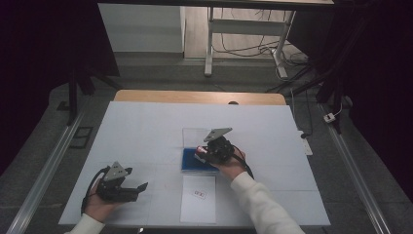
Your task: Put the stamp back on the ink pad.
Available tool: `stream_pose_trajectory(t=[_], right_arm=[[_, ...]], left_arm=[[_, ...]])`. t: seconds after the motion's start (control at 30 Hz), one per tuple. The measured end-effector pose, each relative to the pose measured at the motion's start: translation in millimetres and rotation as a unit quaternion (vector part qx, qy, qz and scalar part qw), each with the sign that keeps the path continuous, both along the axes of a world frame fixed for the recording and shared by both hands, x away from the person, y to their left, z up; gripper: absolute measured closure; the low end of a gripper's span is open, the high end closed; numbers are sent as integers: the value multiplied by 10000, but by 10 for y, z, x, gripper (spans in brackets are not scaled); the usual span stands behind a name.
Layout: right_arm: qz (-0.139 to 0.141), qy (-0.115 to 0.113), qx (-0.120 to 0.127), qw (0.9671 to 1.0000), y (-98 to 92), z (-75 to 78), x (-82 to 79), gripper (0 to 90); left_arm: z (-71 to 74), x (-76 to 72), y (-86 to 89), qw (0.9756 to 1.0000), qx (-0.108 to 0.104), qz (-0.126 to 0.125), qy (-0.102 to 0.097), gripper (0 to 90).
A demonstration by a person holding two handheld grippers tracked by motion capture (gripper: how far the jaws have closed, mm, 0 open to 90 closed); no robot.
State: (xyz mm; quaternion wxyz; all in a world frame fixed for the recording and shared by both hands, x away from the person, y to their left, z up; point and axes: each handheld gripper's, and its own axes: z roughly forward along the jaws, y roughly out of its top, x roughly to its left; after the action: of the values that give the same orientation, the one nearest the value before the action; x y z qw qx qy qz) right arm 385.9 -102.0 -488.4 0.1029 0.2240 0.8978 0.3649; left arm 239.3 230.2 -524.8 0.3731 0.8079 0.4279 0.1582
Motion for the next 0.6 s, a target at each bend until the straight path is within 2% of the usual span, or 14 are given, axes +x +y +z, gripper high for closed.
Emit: stream_pose_trajectory(t=[0.1, 0.4, 0.6], right_arm=[[-13, -10, -92, 10000, 6, -31, 18, 699], [65, -37, -109, 9999, 17, -52, 16, 691], [-25, -35, 102, 9999, -34, -6, -17, 485]], left_arm=[[-2, 0, -1, 10000, 5, -11, 6, 179], [-7, 3, -6, 10000, 33, -27, 21, 179], [-7, 1, -1, 10000, 19, -18, 17, 179]])
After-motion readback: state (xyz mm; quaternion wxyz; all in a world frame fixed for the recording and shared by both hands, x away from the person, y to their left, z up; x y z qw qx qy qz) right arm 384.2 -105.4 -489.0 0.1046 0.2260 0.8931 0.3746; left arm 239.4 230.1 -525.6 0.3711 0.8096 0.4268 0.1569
